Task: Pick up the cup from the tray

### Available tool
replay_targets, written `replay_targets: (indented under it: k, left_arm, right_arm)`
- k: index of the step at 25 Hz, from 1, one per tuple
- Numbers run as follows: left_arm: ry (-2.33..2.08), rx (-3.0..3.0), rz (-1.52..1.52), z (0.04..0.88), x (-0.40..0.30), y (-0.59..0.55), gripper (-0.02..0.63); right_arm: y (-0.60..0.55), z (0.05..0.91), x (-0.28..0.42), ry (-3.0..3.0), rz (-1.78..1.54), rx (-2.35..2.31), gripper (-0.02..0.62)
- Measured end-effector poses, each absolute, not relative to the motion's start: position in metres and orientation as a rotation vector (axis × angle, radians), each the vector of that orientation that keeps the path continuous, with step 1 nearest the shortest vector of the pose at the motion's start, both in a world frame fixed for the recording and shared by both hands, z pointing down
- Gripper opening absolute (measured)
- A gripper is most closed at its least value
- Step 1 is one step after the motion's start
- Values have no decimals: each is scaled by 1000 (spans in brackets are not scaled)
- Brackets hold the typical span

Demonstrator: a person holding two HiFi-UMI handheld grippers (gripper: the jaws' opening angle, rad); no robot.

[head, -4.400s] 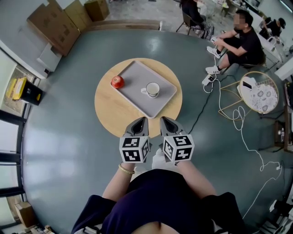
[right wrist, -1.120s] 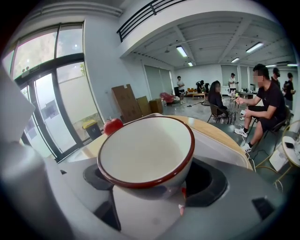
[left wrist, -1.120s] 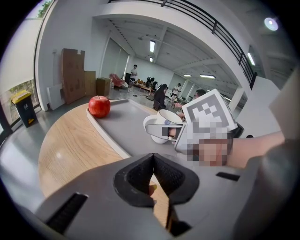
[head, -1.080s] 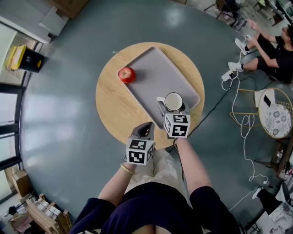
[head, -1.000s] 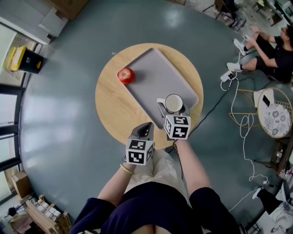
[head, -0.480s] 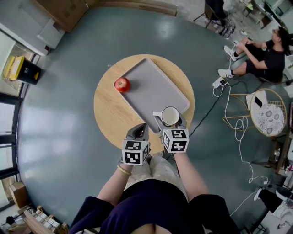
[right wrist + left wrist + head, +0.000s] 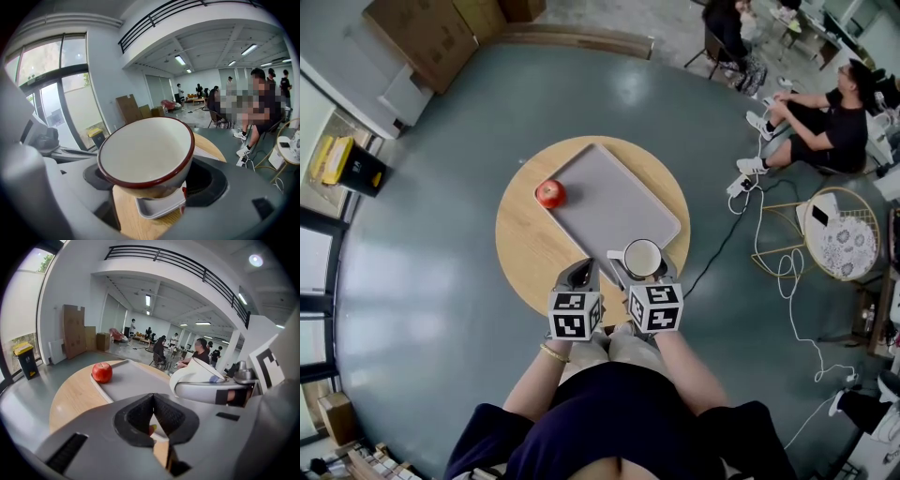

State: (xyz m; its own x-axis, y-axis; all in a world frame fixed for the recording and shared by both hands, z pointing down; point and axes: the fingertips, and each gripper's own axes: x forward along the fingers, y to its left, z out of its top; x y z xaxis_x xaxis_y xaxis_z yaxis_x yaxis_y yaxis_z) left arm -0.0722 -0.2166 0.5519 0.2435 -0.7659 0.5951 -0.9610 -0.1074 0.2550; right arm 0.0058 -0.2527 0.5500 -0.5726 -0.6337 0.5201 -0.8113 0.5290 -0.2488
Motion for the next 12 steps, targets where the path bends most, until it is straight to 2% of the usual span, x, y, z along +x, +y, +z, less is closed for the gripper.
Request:
replay_targets:
  k: [12]
  left_arm:
    - [-1579, 1956, 412, 542, -65, -219, 8]
  right_arm:
    - [-250, 545, 5, -2414, 645, 1190, 407]
